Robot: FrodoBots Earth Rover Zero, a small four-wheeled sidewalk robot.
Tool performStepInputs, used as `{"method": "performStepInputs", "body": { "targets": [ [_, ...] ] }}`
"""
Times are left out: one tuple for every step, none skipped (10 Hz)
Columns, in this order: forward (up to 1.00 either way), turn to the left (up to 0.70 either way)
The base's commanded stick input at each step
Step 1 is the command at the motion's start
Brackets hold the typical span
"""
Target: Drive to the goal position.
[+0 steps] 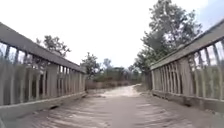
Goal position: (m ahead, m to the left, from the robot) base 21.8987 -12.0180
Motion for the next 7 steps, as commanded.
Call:
{"method": "performStepInputs", "body": {
  "targets": [
    [0.85, 0.00],
    [0.85, 0.00],
    [0.85, 0.00],
    [0.85, 0.00],
    [0.85, 0.00],
    [0.85, 0.00],
    [0.85, 0.00]
  ]
}}
